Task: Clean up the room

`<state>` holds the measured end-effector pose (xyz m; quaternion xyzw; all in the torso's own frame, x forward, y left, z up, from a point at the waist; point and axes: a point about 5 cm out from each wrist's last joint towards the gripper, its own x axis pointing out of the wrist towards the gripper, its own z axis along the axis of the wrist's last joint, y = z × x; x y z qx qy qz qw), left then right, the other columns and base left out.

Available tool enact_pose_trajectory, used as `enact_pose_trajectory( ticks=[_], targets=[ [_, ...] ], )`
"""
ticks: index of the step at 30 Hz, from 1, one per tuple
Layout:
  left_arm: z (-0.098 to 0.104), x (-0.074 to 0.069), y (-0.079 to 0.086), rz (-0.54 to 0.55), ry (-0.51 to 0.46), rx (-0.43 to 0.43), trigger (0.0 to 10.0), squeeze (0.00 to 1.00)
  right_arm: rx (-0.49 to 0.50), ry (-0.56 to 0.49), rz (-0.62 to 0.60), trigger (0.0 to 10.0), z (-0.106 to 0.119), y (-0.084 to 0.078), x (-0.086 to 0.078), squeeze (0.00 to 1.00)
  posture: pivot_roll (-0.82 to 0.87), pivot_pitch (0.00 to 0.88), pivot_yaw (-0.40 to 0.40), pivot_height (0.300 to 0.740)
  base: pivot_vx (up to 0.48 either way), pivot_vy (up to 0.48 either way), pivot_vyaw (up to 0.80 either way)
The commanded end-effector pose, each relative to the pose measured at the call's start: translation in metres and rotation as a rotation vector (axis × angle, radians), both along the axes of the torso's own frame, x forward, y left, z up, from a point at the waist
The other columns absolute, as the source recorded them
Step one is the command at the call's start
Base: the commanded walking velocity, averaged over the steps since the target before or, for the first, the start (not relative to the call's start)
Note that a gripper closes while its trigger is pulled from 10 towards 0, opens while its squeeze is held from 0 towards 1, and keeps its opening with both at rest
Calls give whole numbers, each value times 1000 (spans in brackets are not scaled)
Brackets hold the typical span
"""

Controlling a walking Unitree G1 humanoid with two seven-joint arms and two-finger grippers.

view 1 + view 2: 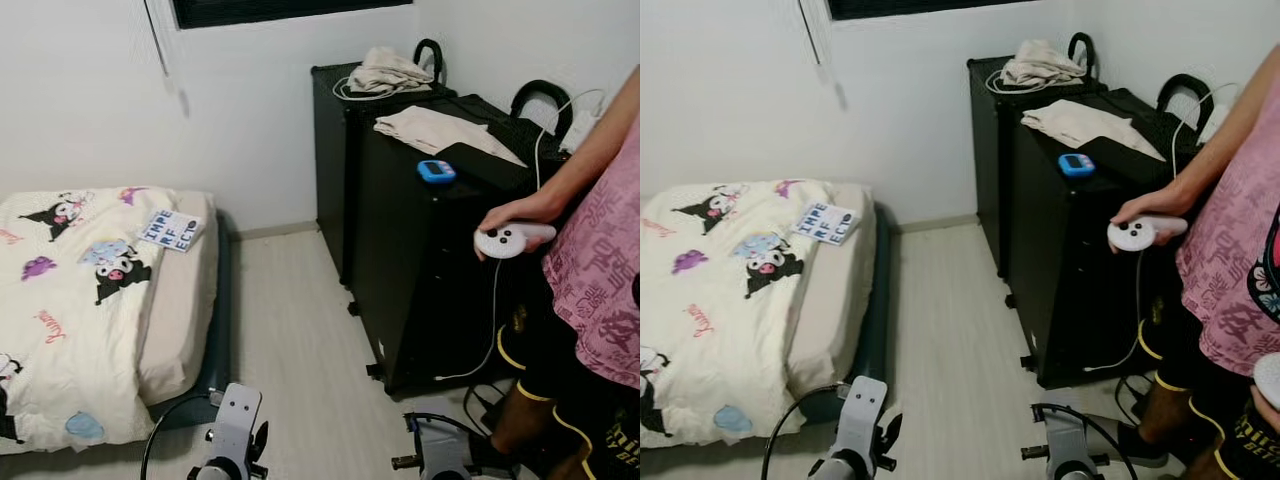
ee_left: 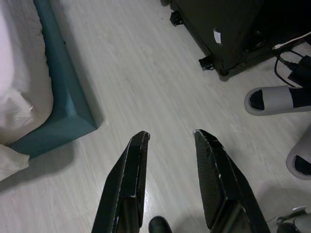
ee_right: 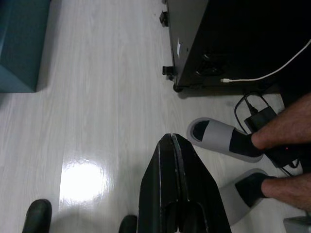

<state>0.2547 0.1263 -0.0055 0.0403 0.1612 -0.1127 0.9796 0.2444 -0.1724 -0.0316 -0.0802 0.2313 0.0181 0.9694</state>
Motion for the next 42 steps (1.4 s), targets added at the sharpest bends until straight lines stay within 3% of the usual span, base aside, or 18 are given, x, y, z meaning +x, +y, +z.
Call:
enact_pose_trajectory(
  ticks=[1,17,42],
  targets=[
    [-1,-4,2,-12,-7,10,10000,0,14,20,3,10000,-4,4,-4,0,-40,129,38,740,0,0,0],
    [7,2,0,2,-61,-9,10000,0,14,-35,10,10000,3,5,1,0,-44,129,38,740,0,0,0],
    [10,3,0,-3,-72,-25,10000,0,23,-39,7,10000,4,6,2,0,-47,128,39,740,423,0,0]
  ],
)
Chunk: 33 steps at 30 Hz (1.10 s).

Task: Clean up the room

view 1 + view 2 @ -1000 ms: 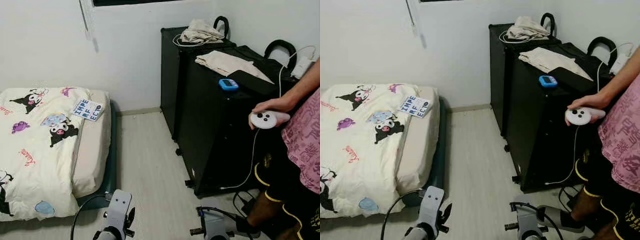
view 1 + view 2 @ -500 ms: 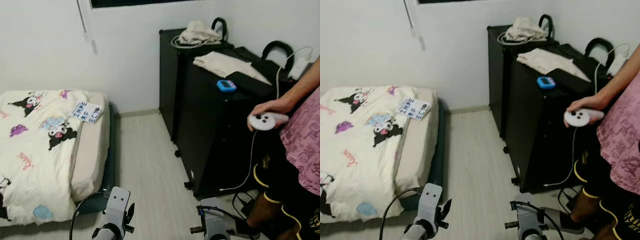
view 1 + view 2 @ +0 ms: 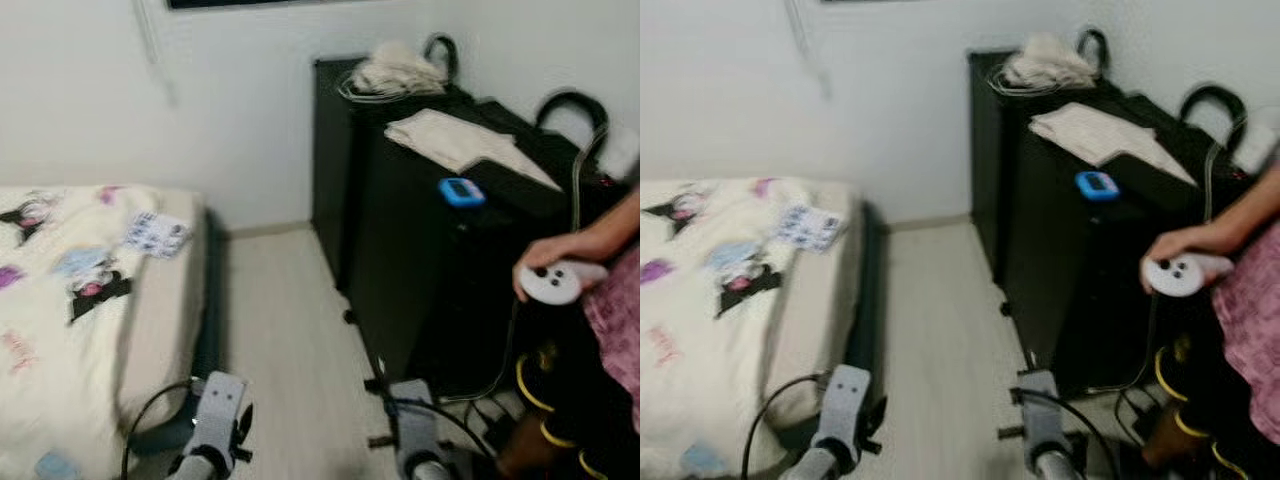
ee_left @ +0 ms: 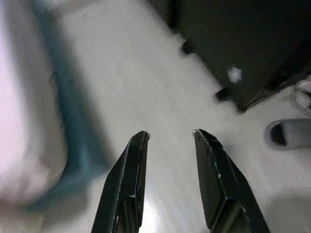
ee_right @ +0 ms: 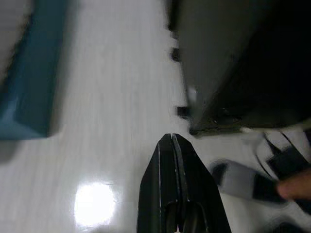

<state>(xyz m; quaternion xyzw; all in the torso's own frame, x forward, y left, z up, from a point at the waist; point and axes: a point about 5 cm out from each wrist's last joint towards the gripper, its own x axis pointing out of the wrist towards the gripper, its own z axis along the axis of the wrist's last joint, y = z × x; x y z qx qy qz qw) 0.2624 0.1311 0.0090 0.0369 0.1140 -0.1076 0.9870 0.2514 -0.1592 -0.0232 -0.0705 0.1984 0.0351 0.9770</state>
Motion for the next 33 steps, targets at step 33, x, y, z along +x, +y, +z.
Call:
enact_pose_trajectory(
  ticks=[33],
  targets=[
    [-6,-5,-5,-14,30,-5,10000,0,42,-26,22,10000,1,2,-3,0,-54,113,40,740,433,0,141]
  ],
)
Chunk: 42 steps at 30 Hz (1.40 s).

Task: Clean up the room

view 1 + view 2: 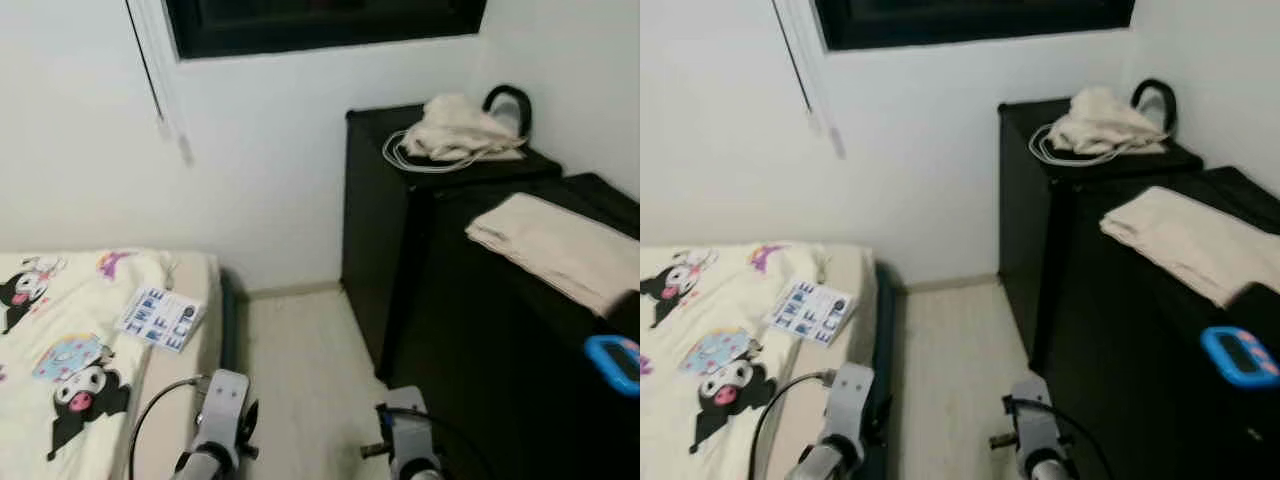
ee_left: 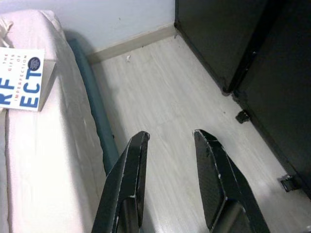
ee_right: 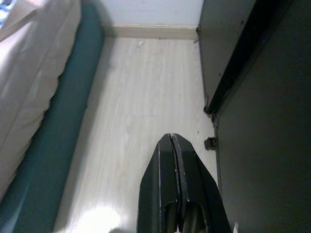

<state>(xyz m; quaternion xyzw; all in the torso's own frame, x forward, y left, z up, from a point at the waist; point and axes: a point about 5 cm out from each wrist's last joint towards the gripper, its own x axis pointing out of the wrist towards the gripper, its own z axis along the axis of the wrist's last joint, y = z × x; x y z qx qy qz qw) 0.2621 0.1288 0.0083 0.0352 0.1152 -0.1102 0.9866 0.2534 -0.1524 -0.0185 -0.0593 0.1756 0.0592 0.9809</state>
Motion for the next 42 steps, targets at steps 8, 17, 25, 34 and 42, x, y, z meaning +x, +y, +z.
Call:
enact_pose_trajectory(
  ticks=[8,17,25,34,42],
  targets=[
    [-5,-4,-3,-12,27,-1,10000,0,1,18,-23,10000,-4,-5,-5,0,-56,118,40,740,407,0,0],
    [-6,-5,-4,-16,31,0,10000,0,3,22,-27,10000,-5,-5,-6,0,-56,124,42,740,399,0,0],
    [-7,-5,-6,-17,33,-2,10000,0,2,28,-31,10000,-6,-8,-7,0,-55,127,38,740,389,0,0],
    [-7,-5,-6,-18,33,-3,10000,0,3,28,-35,10000,-5,-9,-6,0,-56,128,40,740,385,0,0],
    [-7,-5,-5,-21,33,-2,10000,0,4,27,-38,10000,-5,-9,-7,0,-57,130,41,740,378,0,0]
  ],
)
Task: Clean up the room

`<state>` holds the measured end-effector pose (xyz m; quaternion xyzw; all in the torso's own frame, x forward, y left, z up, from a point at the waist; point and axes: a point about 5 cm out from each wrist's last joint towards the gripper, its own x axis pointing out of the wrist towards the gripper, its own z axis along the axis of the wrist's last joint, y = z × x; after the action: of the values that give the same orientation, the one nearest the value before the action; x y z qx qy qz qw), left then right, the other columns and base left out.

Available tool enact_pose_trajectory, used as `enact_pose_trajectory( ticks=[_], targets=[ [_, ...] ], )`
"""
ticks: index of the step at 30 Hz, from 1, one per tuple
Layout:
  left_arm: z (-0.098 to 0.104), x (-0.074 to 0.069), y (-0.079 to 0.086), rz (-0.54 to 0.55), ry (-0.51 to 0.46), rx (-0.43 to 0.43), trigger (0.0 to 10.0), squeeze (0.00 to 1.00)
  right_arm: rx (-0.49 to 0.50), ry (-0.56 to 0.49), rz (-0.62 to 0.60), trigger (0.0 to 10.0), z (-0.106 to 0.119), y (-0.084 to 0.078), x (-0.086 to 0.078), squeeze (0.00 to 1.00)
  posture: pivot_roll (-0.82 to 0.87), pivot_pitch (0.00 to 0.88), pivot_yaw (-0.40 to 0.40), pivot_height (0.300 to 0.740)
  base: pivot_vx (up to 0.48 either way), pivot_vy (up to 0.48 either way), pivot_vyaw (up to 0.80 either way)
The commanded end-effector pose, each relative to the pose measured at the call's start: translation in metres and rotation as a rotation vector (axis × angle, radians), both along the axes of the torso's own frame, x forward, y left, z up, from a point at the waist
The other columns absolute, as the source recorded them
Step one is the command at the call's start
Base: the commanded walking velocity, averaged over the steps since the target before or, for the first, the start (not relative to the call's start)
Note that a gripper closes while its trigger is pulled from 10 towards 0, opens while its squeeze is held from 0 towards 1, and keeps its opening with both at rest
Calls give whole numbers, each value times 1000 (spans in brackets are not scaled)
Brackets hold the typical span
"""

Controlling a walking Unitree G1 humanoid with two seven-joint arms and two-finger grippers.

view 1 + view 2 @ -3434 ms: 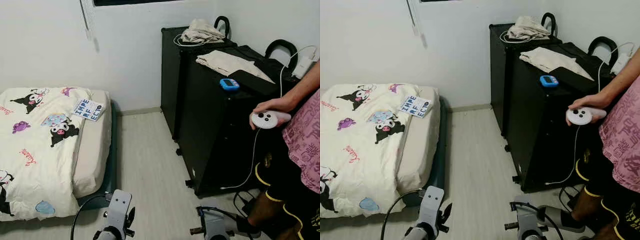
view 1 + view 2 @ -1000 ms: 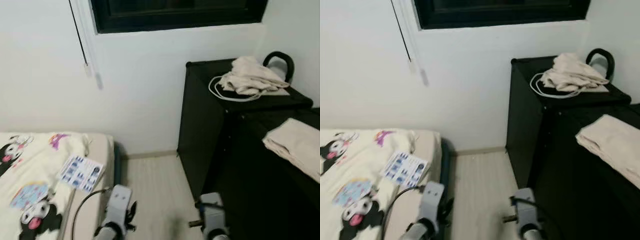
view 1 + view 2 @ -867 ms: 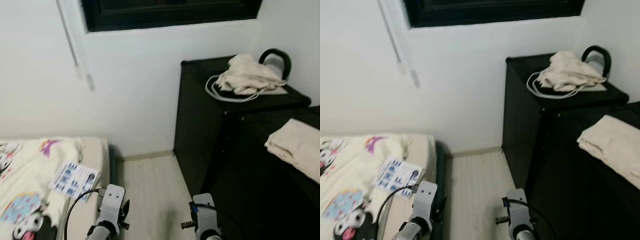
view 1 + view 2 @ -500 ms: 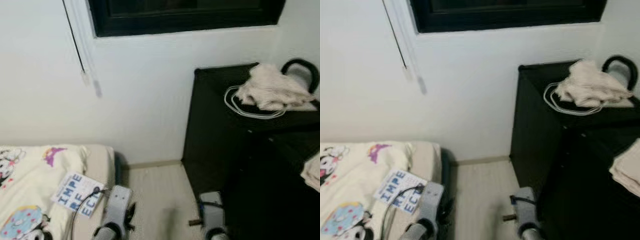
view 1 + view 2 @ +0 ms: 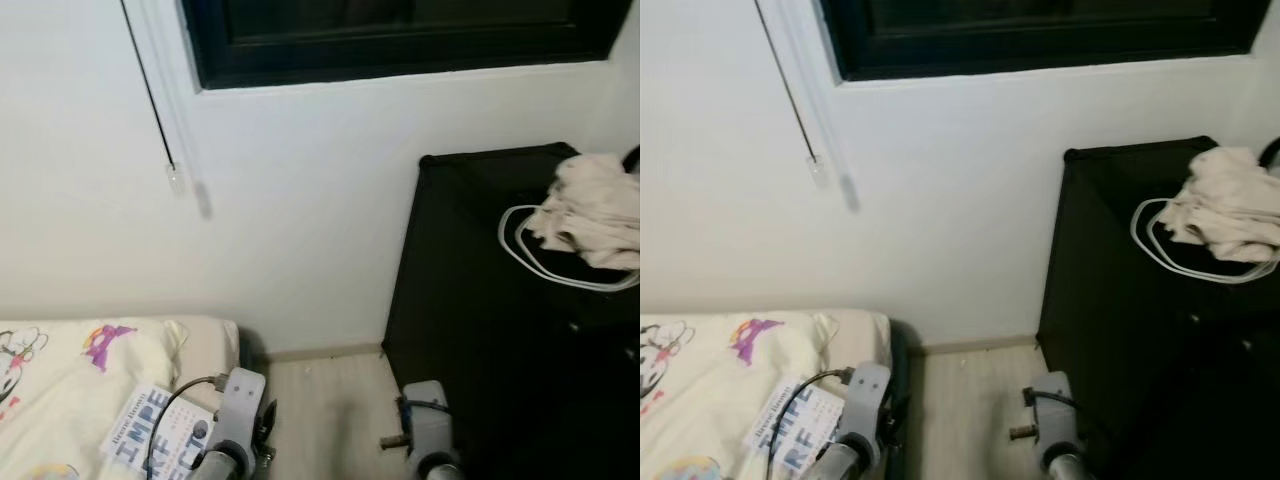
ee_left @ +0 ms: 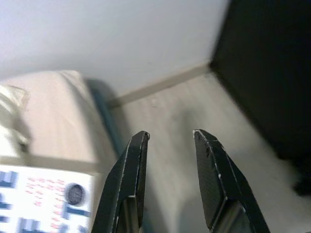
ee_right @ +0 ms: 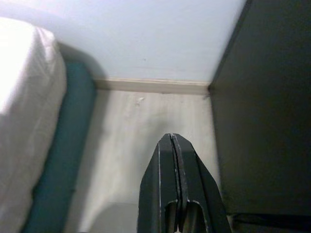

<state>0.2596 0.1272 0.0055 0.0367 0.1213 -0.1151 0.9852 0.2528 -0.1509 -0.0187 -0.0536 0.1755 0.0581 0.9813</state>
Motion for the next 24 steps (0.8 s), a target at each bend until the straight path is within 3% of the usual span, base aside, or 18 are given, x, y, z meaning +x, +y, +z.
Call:
enact_pose_trajectory(
  ticks=[1,24],
  targets=[
    [-4,-3,-4,-12,20,-6,10000,0,-7,28,-34,10000,-5,-10,-6,0,-57,130,41,740,356,0,0],
    [-5,-5,-7,-22,12,6,10000,0,-9,31,-32,10000,-5,-11,-6,0,-56,134,39,740,15,0,0]
  ],
)
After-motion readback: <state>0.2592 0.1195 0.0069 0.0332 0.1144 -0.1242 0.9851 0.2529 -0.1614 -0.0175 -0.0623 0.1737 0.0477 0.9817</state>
